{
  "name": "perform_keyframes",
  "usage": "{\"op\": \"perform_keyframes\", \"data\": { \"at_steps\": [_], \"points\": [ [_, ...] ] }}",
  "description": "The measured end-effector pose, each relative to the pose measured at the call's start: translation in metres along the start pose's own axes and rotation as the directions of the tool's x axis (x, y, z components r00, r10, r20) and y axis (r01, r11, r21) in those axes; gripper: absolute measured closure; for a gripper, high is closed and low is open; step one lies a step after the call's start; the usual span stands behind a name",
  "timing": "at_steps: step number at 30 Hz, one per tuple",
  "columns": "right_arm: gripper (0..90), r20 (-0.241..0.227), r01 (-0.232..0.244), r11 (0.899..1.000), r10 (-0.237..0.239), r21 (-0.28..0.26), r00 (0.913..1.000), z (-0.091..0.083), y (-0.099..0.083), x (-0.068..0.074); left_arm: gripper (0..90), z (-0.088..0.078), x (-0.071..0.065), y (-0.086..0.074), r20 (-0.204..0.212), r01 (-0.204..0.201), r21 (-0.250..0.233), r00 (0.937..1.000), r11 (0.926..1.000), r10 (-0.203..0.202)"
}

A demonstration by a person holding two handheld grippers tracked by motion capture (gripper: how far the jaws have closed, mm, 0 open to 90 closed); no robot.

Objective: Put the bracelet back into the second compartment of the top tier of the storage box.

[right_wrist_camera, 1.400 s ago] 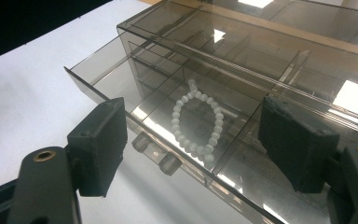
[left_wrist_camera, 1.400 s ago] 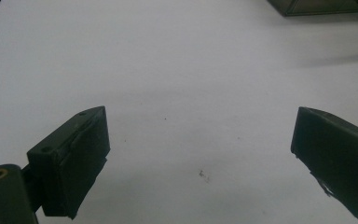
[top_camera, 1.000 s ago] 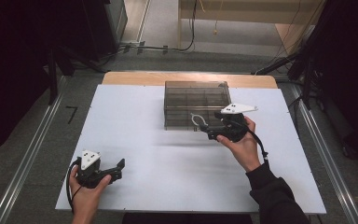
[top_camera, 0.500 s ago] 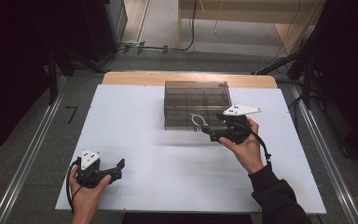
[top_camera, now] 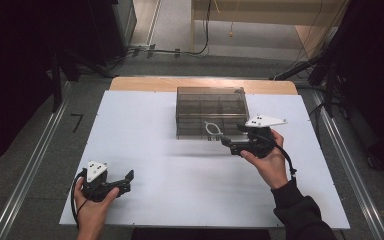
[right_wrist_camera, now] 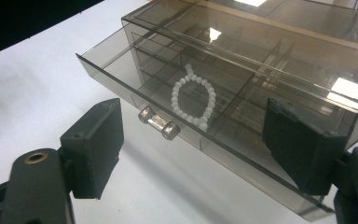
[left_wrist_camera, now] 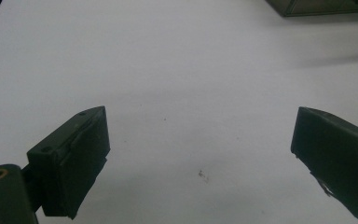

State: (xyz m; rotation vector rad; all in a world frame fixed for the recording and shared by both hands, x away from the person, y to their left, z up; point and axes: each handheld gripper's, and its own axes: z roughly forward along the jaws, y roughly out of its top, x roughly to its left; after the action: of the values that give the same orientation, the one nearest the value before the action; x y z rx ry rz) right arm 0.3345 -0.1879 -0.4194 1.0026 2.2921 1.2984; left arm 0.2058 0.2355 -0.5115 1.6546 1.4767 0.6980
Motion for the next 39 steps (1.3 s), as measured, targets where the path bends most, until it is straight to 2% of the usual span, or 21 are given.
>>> {"op": "perform_keyframes", "data": {
  "at_steps": [7, 21, 39],
  "points": [
    [19.2, 0.013, -0.006, 1.0, 0.006, 0.005, 0.9999, -0.004, -0.005, -0.002, 4.9, 0.0, 0.0, 0.0, 0.001, -0.001, 0.0, 1.0, 1.0, 0.001],
    [19.2, 0.06, -0.036, 0.999, 0.035, 0.016, 0.9976, -0.024, -0.025, -0.011, 4.8, -0.001, -0.001, 0.0, 0.007, -0.007, -0.004, 1.0, 1.0, 0.007],
    [19.2, 0.114, -0.08, 0.997, 0.078, 0.02, 0.9905, -0.046, -0.052, -0.022, 4.9, -0.001, -0.001, 0.0, 0.011, -0.008, 0.002, 0.9999, 1.0, 0.008]
  ]
}}
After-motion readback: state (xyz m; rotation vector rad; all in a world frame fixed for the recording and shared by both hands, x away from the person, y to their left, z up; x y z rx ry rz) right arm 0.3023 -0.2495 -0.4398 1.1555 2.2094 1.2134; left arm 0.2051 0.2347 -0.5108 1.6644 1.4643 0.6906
